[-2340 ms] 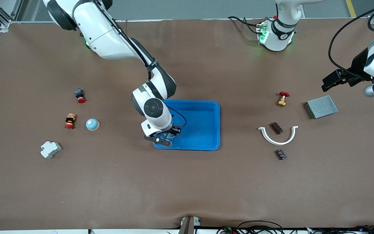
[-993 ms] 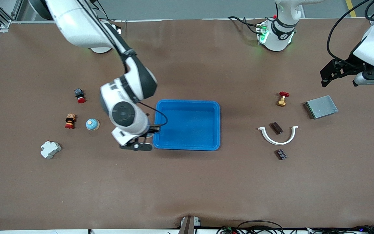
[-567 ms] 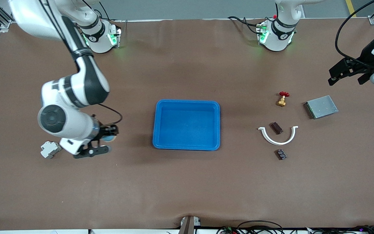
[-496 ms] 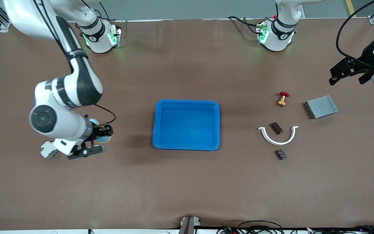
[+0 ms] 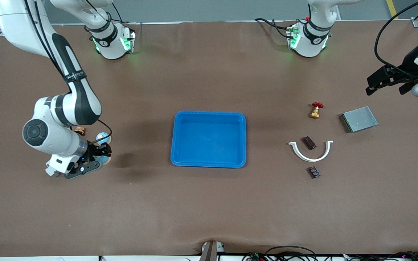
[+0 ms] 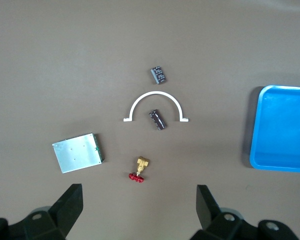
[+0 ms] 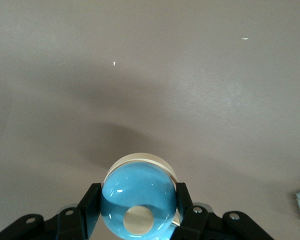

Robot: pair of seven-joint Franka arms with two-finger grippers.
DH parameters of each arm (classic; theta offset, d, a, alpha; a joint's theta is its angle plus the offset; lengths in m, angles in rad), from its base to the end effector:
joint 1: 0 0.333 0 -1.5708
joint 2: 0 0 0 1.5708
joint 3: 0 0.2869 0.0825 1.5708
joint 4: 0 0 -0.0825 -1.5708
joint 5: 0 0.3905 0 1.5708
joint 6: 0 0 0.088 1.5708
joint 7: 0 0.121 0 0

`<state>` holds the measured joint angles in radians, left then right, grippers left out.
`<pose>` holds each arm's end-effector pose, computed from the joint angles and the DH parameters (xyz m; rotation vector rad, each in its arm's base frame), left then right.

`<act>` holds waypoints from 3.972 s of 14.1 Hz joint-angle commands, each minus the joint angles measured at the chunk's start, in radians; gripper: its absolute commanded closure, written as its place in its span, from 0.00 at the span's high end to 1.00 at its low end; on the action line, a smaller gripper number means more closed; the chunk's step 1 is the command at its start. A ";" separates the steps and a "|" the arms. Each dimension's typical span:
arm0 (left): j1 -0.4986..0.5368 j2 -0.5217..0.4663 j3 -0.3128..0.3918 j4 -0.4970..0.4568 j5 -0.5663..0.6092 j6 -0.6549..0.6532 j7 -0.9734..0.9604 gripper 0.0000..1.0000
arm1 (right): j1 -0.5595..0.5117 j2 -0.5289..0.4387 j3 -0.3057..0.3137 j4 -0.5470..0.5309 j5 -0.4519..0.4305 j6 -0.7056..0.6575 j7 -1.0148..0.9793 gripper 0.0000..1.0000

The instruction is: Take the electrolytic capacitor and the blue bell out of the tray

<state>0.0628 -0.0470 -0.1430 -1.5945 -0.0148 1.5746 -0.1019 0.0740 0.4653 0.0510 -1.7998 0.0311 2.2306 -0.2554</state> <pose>0.5467 -0.0474 0.5962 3.1307 0.0339 0.0403 0.6342 0.0796 0.2424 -3.0431 -0.5473 0.0478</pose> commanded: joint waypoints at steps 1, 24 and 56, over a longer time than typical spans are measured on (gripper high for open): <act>-0.004 0.010 -0.007 0.033 0.035 -0.031 0.018 1.00 | -0.008 -0.014 0.015 -0.039 0.061 0.014 -0.012 0.17; -0.003 0.012 -0.017 0.031 0.032 -0.031 0.016 1.00 | 0.082 0.053 0.015 -0.174 -0.010 0.136 0.085 0.16; -0.003 0.018 -0.017 0.031 0.033 -0.031 0.014 1.00 | 0.130 -0.191 0.009 0.440 -0.013 -0.936 0.438 1.00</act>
<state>0.0570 -0.0424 -0.1536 -1.5890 -0.0031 1.5663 -0.1007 0.2170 0.2700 0.0557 -1.4080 0.0323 1.3385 0.1704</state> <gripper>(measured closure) 0.000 0.000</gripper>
